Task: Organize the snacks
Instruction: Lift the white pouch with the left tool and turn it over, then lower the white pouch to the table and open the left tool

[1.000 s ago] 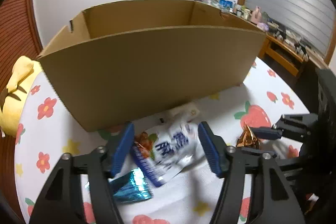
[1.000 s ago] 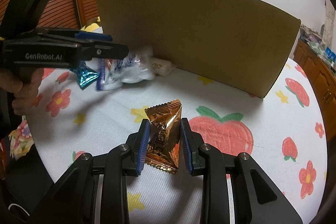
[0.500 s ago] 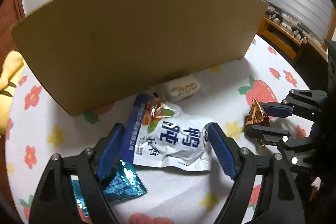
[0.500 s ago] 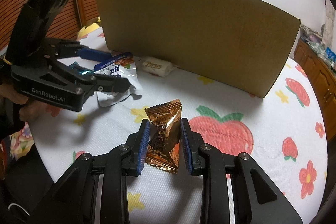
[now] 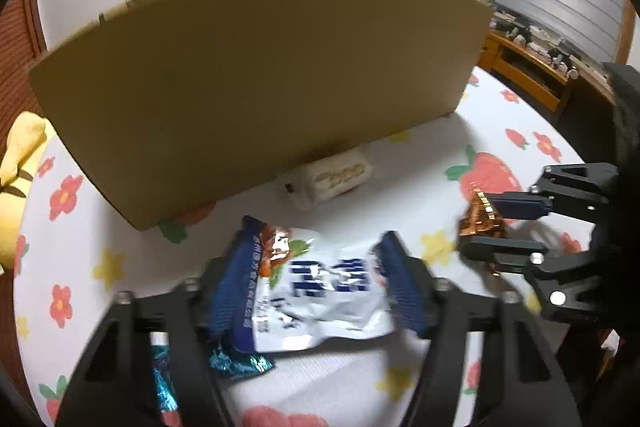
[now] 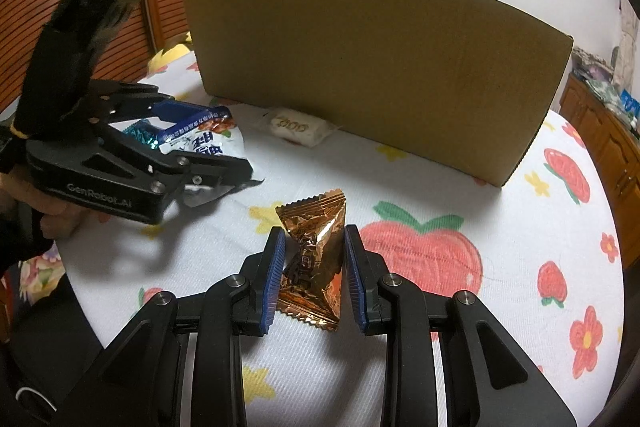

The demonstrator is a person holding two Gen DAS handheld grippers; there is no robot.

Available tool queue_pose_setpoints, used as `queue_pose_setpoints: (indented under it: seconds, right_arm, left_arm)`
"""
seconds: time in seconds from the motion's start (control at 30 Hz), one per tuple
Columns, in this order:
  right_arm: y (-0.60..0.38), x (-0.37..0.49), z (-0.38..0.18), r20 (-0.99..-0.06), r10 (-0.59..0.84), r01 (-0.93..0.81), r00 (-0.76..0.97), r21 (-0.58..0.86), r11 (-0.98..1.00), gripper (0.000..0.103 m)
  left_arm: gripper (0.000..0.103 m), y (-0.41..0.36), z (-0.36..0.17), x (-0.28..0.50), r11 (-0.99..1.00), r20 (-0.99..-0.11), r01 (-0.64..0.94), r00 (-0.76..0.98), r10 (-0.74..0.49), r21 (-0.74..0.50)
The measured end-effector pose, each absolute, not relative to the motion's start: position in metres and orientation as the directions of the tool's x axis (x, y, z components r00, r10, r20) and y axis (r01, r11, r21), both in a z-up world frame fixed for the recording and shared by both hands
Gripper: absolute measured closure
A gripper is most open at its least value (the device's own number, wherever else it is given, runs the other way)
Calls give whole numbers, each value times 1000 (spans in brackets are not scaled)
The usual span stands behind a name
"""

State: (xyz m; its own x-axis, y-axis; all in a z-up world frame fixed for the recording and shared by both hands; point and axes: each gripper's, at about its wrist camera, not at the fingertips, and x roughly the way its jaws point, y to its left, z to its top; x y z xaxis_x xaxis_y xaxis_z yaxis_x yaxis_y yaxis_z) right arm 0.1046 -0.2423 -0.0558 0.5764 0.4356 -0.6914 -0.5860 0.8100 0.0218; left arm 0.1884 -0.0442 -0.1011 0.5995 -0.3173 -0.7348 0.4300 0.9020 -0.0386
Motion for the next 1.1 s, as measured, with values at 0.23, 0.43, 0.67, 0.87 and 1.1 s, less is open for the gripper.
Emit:
queue_pose_setpoints:
  seconds: [0.23, 0.43, 0.67, 0.87, 1.1]
  right_arm:
    - [-242, 104, -55, -691, 435, -586, 577, 20, 810, 76]
    - [-241, 104, -55, -691, 434, -585, 578, 20, 811, 76]
    - [-241, 106, -56, -691, 434, -585, 578, 20, 811, 76]
    - [-241, 105, -56, -691, 434, -585, 578, 20, 811, 76]
    - [-241, 105, -56, -691, 434, -585, 578, 20, 811, 76]
  left_arm:
    - [49, -48, -101, 178, 905, -725, 425, 629, -282, 16]
    - [47, -43, -102, 182, 911, -726, 410, 618, -302, -30]
    - [46, -30, -103, 189, 914, -722, 392, 601, -343, -108]
    - [47, -28, -103, 186, 920, -718, 378, 612, -332, -102]
    - [53, -29, -100, 185, 923, -717, 375, 619, -321, -90]
